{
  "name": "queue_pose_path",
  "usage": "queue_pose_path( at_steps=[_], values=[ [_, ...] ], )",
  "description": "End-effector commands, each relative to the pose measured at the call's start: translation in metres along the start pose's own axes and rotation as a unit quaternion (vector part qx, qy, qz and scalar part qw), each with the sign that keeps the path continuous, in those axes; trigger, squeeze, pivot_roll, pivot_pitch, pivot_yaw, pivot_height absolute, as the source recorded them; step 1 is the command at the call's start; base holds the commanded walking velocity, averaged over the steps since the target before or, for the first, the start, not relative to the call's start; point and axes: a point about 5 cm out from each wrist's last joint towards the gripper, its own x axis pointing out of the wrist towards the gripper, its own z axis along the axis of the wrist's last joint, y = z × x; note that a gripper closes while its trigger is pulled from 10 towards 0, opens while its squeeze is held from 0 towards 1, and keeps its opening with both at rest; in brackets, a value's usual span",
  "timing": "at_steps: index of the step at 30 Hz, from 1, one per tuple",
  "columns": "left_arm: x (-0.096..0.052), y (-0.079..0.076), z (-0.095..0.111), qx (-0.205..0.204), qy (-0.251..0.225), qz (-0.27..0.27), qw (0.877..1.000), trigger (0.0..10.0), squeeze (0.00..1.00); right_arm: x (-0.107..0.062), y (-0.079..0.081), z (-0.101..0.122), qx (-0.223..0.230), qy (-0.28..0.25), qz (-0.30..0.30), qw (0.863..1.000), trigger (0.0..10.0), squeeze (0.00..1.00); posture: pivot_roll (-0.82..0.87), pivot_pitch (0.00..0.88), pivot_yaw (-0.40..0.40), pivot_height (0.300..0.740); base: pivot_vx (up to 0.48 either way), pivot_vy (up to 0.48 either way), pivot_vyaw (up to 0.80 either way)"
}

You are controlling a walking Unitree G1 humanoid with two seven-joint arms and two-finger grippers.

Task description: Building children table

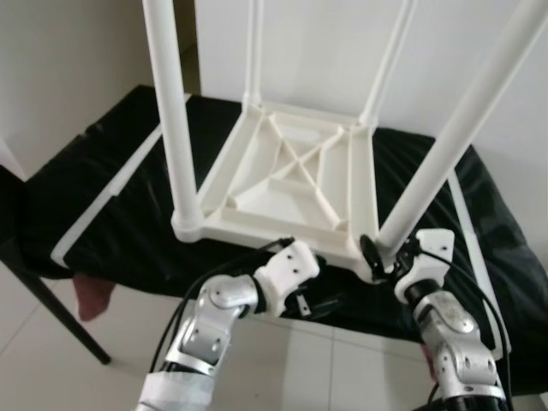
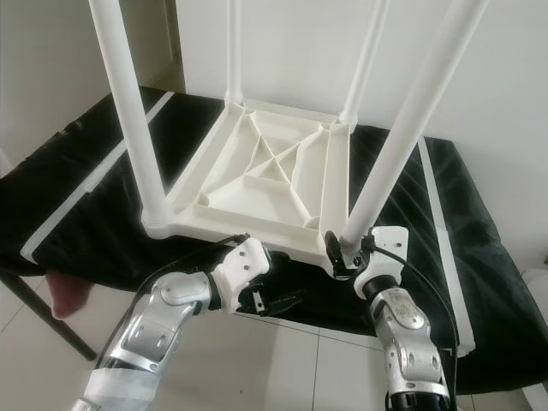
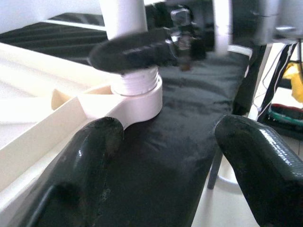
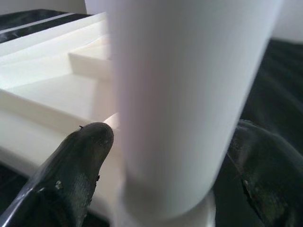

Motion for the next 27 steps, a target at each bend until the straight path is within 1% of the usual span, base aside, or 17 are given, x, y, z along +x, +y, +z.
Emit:
queue_pose_path(
  at_steps=[1, 4, 5, 6, 7, 8, 9, 13, 20, 21, 26, 27],
  values=[
    [0.0021, 0.0021, 0.0046, 0.003, -0.011, 0.038, 0.999, 10.0, 0.00, 0.0001, -0.0011, -0.0023, -0.007, 0.002, 0.008, 1.000, 10.0, 0.00, 0.01, 0.000, -0.068, 0.740, 0.000, 0.000, 0.00],
    [0.0025, 0.0014, 0.0056, 0.004, -0.013, 0.036, 0.999, 10.0, 0.00, 0.0020, -0.0021, -0.0023, -0.009, 0.003, 0.016, 1.000, 9.8, 0.00, 0.01, 0.000, -0.069, 0.740, 0.000, 0.000, 0.00],
    [0.0026, 0.0008, 0.0063, 0.005, -0.014, 0.035, 0.999, 10.0, 0.00, 0.0046, -0.0014, -0.0015, -0.013, 0.002, 0.029, 1.000, 4.9, 0.00, 0.01, 0.000, -0.070, 0.740, 0.000, 0.000, 0.00],
    [0.0024, 0.0001, 0.0067, 0.005, -0.014, 0.034, 0.999, 10.0, 0.00, 0.0061, -0.0005, -0.0011, -0.013, 0.001, 0.036, 0.999, 4.7, 0.00, 0.02, 0.000, -0.070, 0.740, 0.000, 0.000, 0.00],
    [0.0023, -0.0001, 0.0072, 0.006, -0.014, 0.034, 0.999, 10.0, 0.00, 0.0076, 0.0004, -0.0007, -0.015, 0.000, 0.043, 0.999, 2.4, 0.00, 0.02, 0.000, -0.071, 0.740, 0.000, 0.000, 0.00],
    [0.0023, -0.0001, 0.0072, 0.006, -0.014, 0.034, 0.999, 10.0, 0.00, 0.0076, 0.0004, -0.0007, -0.015, 0.000, 0.043, 0.999, 2.4, 0.00, 0.02, 0.000, -0.071, 0.740, 0.000, 0.000, 0.00],
    [0.0021, 0.0000, 0.0076, 0.006, -0.014, 0.034, 0.999, 10.0, 0.00, 0.0085, 0.0017, -0.0009, -0.016, 0.001, 0.048, 0.999, 0.0, 0.00, 0.02, 0.000, -0.073, 0.740, 0.000, 0.000, 0.00],
    [0.0008, 0.0010, 0.0081, 0.007, -0.014, 0.038, 0.999, 10.0, 0.00, 0.0087, 0.0022, -0.0029, -0.016, 0.001, 0.056, 0.998, 0.0, 0.00, 0.02, 0.000, -0.078, 0.740, 0.000, 0.000, 0.00],
    [-0.0004, 0.0007, 0.0078, 0.004, -0.013, 0.041, 0.999, 10.0, 0.00, 0.0080, -0.0003, -0.0062, -0.014, 0.005, 0.050, 0.999, 0.0, 0.00, 0.02, 0.000, -0.079, 0.740, 0.000, 0.000, 0.00],
    [-0.0004, 0.0004, 0.0074, 0.006, -0.011, 0.041, 0.999, 10.0, 0.00, 0.0081, -0.0010, -0.0066, -0.013, 0.006, 0.046, 0.999, 10.0, 0.00, 0.03, 0.000, -0.079, 0.740, 0.000, 0.000, 0.00],
    [-0.0010, 0.0004, 0.0068, 0.006, -0.008, 0.041, 0.999, 10.0, 0.00, 0.0095, -0.0018, -0.0017, -0.002, -0.008, 0.023, 1.000, 10.0, 0.00, 0.03, 0.000, -0.079, 0.740, 0.000, 0.000, 0.00],
    [-0.0013, 0.0008, 0.0070, 0.006, -0.008, 0.042, 0.999, 10.0, 0.00, 0.0091, -0.0013, 0.0001, 0.001, -0.011, 0.011, 1.000, 10.0, 0.00, 0.03, 0.000, -0.077, 0.740, 0.000, 0.000, 0.00]
  ],
)
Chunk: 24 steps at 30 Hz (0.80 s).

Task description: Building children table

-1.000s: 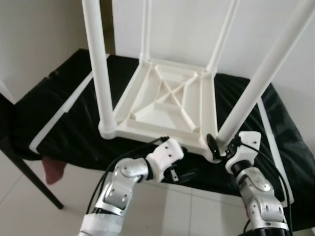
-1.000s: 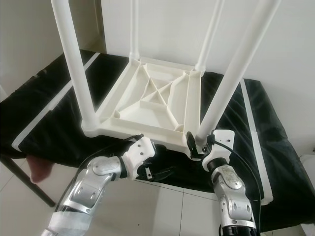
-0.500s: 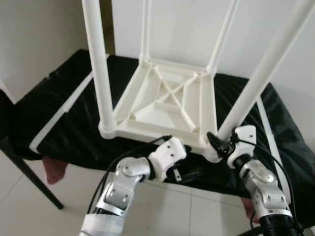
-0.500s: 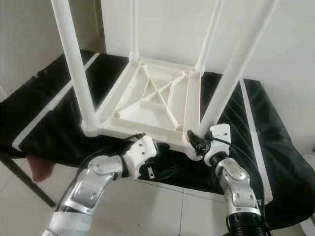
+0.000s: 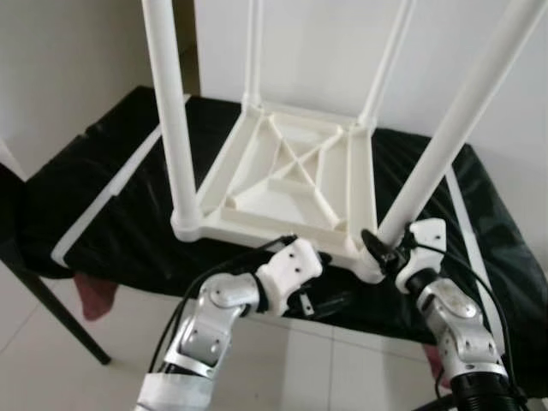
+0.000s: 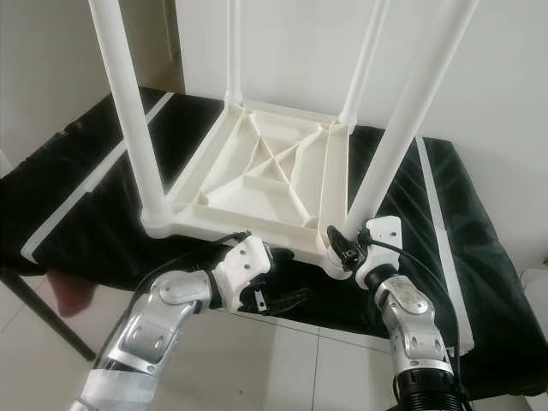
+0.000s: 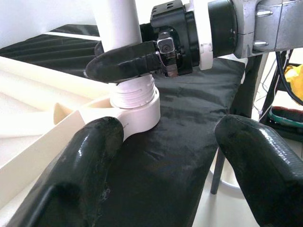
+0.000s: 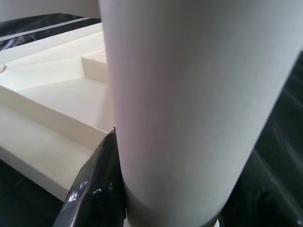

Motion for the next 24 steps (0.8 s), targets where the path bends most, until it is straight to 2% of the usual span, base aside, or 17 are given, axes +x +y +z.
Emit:
queue_pose_path(
  at_steps=[1, 12, 13, 17, 20, 24],
  values=[
    [0.001, 0.002, -0.001, -0.007, 0.003, 0.044, 0.999, 10.0, 0.00, -0.001, 0.000, 0.005, 0.007, -0.007, -0.034, 0.999, 10.0, 0.00, 0.03, 0.000, -0.078, 0.740, 0.000, 0.000, 0.00],
    [0.001, -0.001, -0.002, -0.011, 0.003, 0.034, 0.999, 10.0, 0.00, -0.003, 0.020, 0.005, 0.033, 0.001, -0.114, 0.993, 10.0, 0.00, 0.01, 0.012, -0.065, 0.740, 0.000, 0.000, 0.00],
    [0.001, -0.001, -0.002, -0.011, 0.003, 0.033, 0.999, 10.0, 0.00, -0.004, 0.024, 0.004, 0.033, 0.007, -0.148, 0.988, 10.0, 0.00, 0.01, 0.015, -0.065, 0.740, 0.000, 0.000, 0.00],
    [0.001, -0.001, -0.001, -0.011, 0.003, 0.033, 0.999, 10.0, 0.00, -0.004, 0.028, 0.004, 0.041, 0.011, -0.167, 0.985, 10.0, 0.00, 0.01, 0.017, -0.066, 0.740, 0.000, 0.000, 0.00],
    [0.003, -0.001, 0.000, -0.012, 0.003, 0.033, 0.999, 10.0, 0.00, -0.007, 0.038, 0.000, 0.038, 0.025, -0.210, 0.977, 10.0, 0.00, 0.01, 0.019, -0.066, 0.740, 0.000, 0.000, 0.00],
    [0.003, -0.002, 0.000, -0.013, 0.002, 0.032, 0.999, 10.0, 0.00, -0.009, 0.042, -0.003, 0.039, 0.038, -0.239, 0.970, 10.0, 0.00, 0.01, 0.018, -0.070, 0.740, 0.000, 0.000, 0.00]
  ],
)
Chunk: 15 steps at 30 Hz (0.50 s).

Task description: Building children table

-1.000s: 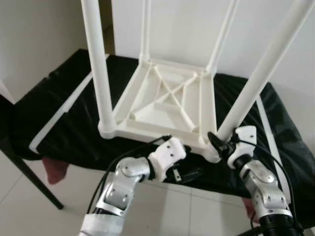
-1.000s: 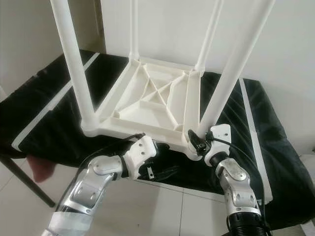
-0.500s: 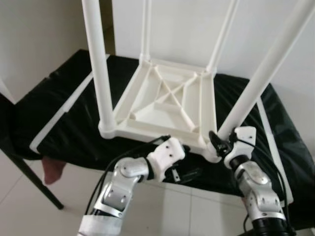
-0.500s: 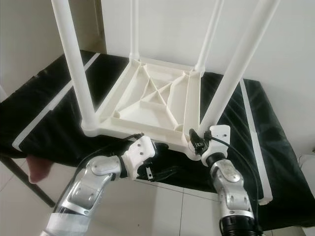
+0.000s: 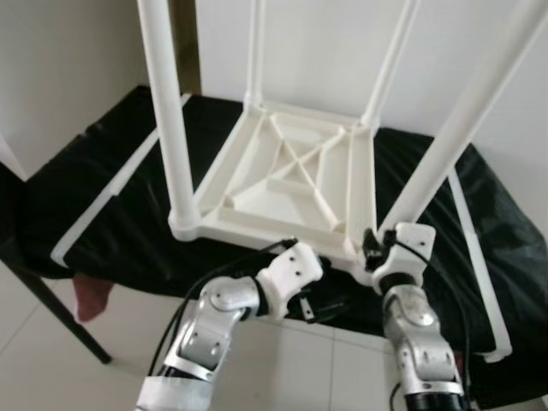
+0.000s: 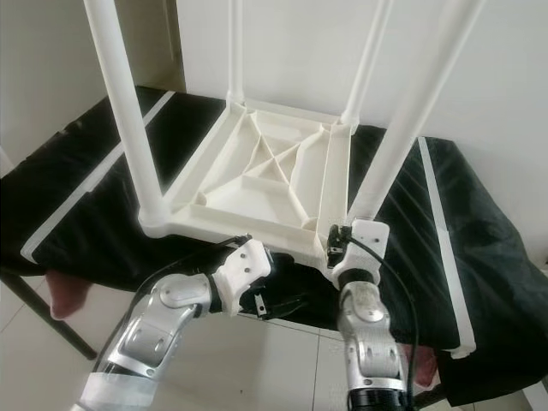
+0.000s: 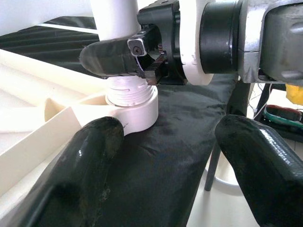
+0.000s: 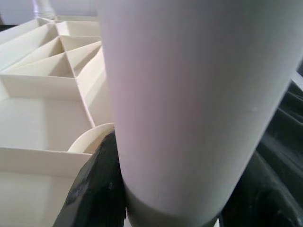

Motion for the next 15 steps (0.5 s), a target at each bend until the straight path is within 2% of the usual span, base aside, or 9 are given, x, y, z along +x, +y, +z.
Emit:
queue_pose_path(
  at_steps=[1, 4, 11, 12, 13, 14, 15],
  values=[
    [0.0026, 0.0025, 0.0028, -0.003, -0.005, 0.039, 0.999, 10.0, 0.00, -0.0066, -0.0055, -0.0125, -0.009, 0.032, -0.062, 0.998, 10.0, 0.00, 0.01, 0.019, -0.073, 0.740, 0.000, 0.000, 0.00],
    [0.0023, 0.0032, 0.0029, -0.003, -0.005, 0.043, 0.999, 10.0, 0.00, -0.0127, 0.0000, -0.0182, 0.000, 0.046, -0.096, 0.994, 10.0, 0.00, 0.02, 0.019, -0.076, 0.740, 0.000, 0.000, 0.00],
    [0.0016, 0.0027, 0.0030, -0.005, -0.006, 0.044, 0.999, 10.0, 0.00, -0.0099, -0.0004, -0.0155, 0.008, 0.049, -0.093, 0.994, 10.0, 0.00, 0.02, 0.023, -0.072, 0.740, 0.000, 0.000, 0.00],
    [0.0019, 0.0025, 0.0032, -0.005, -0.006, 0.044, 0.999, 10.0, 0.00, -0.0099, -0.0001, -0.0151, 0.010, 0.049, -0.094, 0.994, 10.0, 0.15, 0.02, 0.023, -0.072, 0.740, 0.000, 0.000, 0.00],
    [0.0019, 0.0025, 0.0032, -0.005, -0.006, 0.044, 0.999, 10.0, 0.00, -0.0099, -0.0001, -0.0151, 0.010, 0.049, -0.094, 0.994, 10.0, 0.15, 0.02, 0.023, -0.072, 0.740, 0.000, 0.000, 0.00],
    [0.0024, 0.0024, 0.0038, -0.005, -0.006, 0.043, 0.999, 10.0, 0.00, -0.0102, 0.0004, -0.0147, 0.009, 0.049, -0.094, 0.994, 10.0, 0.84, 0.02, 0.022, -0.069, 0.740, 0.000, 0.000, 0.00],
    [0.0024, 0.0024, 0.0038, -0.005, -0.006, 0.043, 0.999, 10.0, 0.00, -0.0102, 0.0004, -0.0147, 0.009, 0.049, -0.094, 0.994, 10.0, 0.84, 0.02, 0.022, -0.069, 0.740, 0.000, 0.000, 0.00]
  ],
)
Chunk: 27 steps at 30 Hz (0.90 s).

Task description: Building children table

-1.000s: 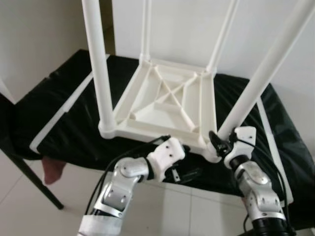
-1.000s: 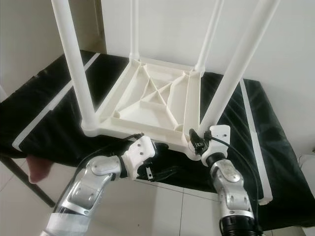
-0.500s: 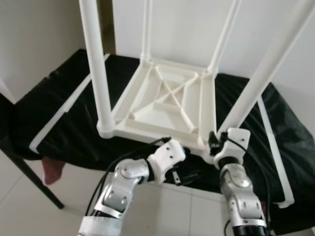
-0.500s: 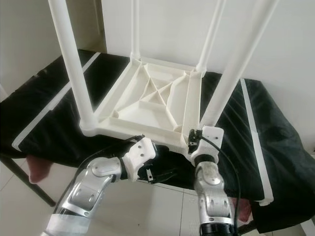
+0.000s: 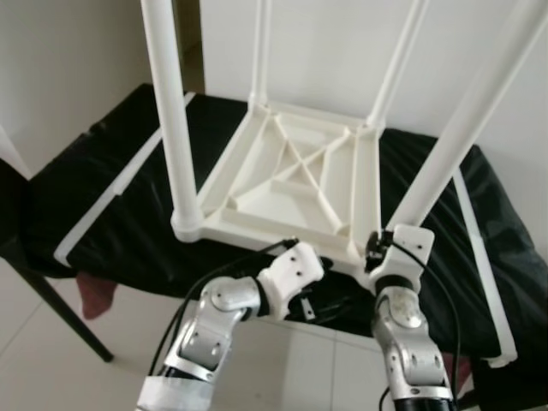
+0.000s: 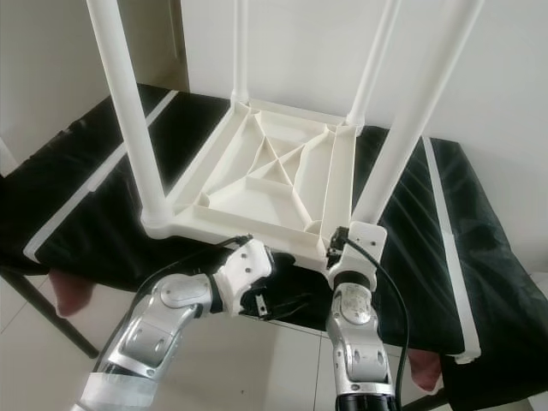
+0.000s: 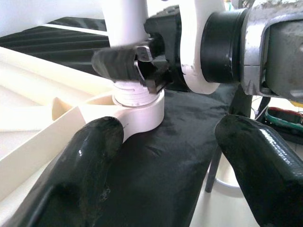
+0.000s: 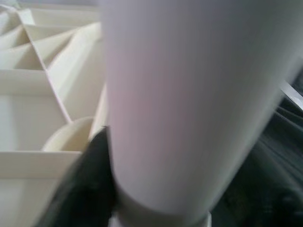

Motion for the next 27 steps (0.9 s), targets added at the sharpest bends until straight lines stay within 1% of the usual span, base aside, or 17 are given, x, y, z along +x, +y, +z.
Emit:
queue_pose_path(
  at_steps=[1, 7, 10, 11, 12, 14, 15, 17, 18, 19, 20, 21, 22, 23, 24, 26, 27],
  values=[
    [0.003, 0.003, 0.003, -0.003, -0.004, 0.044, 0.999, 10.0, 0.00, -0.004, -0.001, -0.011, 0.013, 0.032, -0.018, 0.999, 10.0, 1.00, 0.01, 0.023, -0.070, 0.740, 0.000, 0.000, 0.00],
    [0.004, 0.003, 0.004, 0.000, -0.006, 0.041, 0.999, 10.0, 0.00, -0.002, -0.004, -0.003, 0.015, 0.011, -0.003, 1.000, 10.0, 1.00, 0.01, 0.018, -0.068, 0.740, 0.000, 0.000, 0.00],
    [0.005, 0.005, 0.005, 0.001, -0.006, 0.042, 0.999, 10.0, 0.00, 0.003, -0.007, 0.001, 0.014, 0.001, 0.024, 1.000, 10.0, 1.00, 0.01, 0.015, -0.068, 0.740, 0.000, 0.000, 0.00],
    [0.005, 0.005, 0.005, 0.002, -0.007, 0.043, 0.999, 10.0, 0.00, 0.005, -0.009, 0.002, 0.011, -0.002, 0.050, 0.999, 10.0, 1.00, 0.01, 0.013, -0.071, 0.740, 0.000, 0.000, 0.00],
    [0.005, 0.006, 0.006, 0.002, -0.008, 0.044, 0.999, 10.0, 0.00, 0.008, -0.013, 0.003, 0.003, -0.008, 0.067, 0.998, 10.0, 0.93, 0.01, 0.012, -0.070, 0.740, 0.000, 0.000, 0.00],
    [0.005, 0.006, 0.006, 0.002, -0.008, 0.045, 0.999, 10.0, 0.00, 0.009, -0.015, 0.004, -0.003, -0.012, 0.076, 0.997, 10.0, 0.93, 0.01, 0.012, -0.070, 0.740, 0.000, 0.000, 0.00],
    [0.005, 0.006, 0.006, 0.002, -0.008, 0.045, 0.999, 10.0, 0.00, 0.011, -0.017, 0.004, -0.015, -0.015, 0.088, 0.996, 10.0, 0.00, 0.01, 0.009, -0.069, 0.740, 0.000, 0.000, 0.00],
    [0.006, 0.006, 0.007, 0.002, -0.009, 0.044, 0.999, 10.0, 0.00, 0.017, -0.023, 0.006, -0.037, -0.028, 0.122, 0.991, 10.0, 0.00, 0.01, 0.010, -0.069, 0.740, 0.000, 0.000, 0.00],
    [0.006, 0.006, 0.007, 0.003, -0.009, 0.044, 0.999, 10.0, 0.00, 0.020, -0.025, 0.006, -0.039, -0.024, 0.144, 0.988, 10.0, 0.00, 0.01, 0.008, -0.069, 0.740, 0.000, 0.000, 0.00],
    [0.006, 0.006, 0.007, 0.003, -0.009, 0.044, 0.999, 10.0, 0.00, 0.020, -0.025, 0.006, -0.039, -0.024, 0.144, 0.988, 10.0, 0.00, 0.01, 0.008, -0.069, 0.740, 0.000, 0.000, 0.00],
    [0.006, 0.006, 0.007, 0.004, -0.009, 0.044, 0.999, 10.0, 0.00, 0.021, -0.026, 0.006, -0.037, -0.021, 0.158, 0.987, 10.0, 0.00, 0.01, 0.008, -0.069, 0.740, 0.000, 0.000, 0.00],
    [0.006, 0.007, 0.007, 0.005, -0.009, 0.044, 0.999, 10.0, 0.00, 0.024, -0.027, 0.006, -0.039, -0.020, 0.178, 0.983, 10.0, 0.00, 0.01, 0.008, -0.069, 0.740, 0.000, 0.000, 0.00],
    [0.006, 0.007, 0.008, 0.005, -0.009, 0.044, 0.999, 10.0, 0.00, 0.026, -0.029, 0.009, -0.053, -0.028, 0.204, 0.977, 10.0, 0.00, 0.01, 0.005, -0.068, 0.740, 0.000, 0.000, 0.00],
    [0.006, 0.007, 0.008, 0.005, -0.009, 0.044, 0.999, 10.0, 0.00, 0.026, -0.029, 0.009, -0.053, -0.028, 0.204, 0.977, 10.0, 0.00, 0.01, 0.005, -0.068, 0.740, 0.000, 0.000, 0.00],
    [0.005, 0.008, 0.008, 0.006, -0.009, 0.045, 0.999, 10.0, 0.00, 0.029, -0.031, 0.011, -0.067, -0.033, 0.234, 0.969, 10.0, 0.00, 0.01, 0.002, -0.068, 0.740, 0.000, 0.000, 0.00],
    [0.005, 0.008, 0.008, 0.006, -0.009, 0.045, 0.999, 10.0, 0.00, 0.029, -0.031, 0.011, -0.067, -0.033, 0.234, 0.969, 10.0, 0.00, 0.01, 0.002, -0.068, 0.740, 0.000, 0.000, 0.00],
    [0.005, 0.009, 0.008, 0.007, -0.008, 0.046, 0.999, 10.0, 0.00, 0.031, -0.033, 0.008, -0.070, -0.021, 0.263, 0.962, 10.0, 0.00, 0.01, 0.000, -0.068, 0.740, 0.000, 0.000, 0.00]
  ],
)
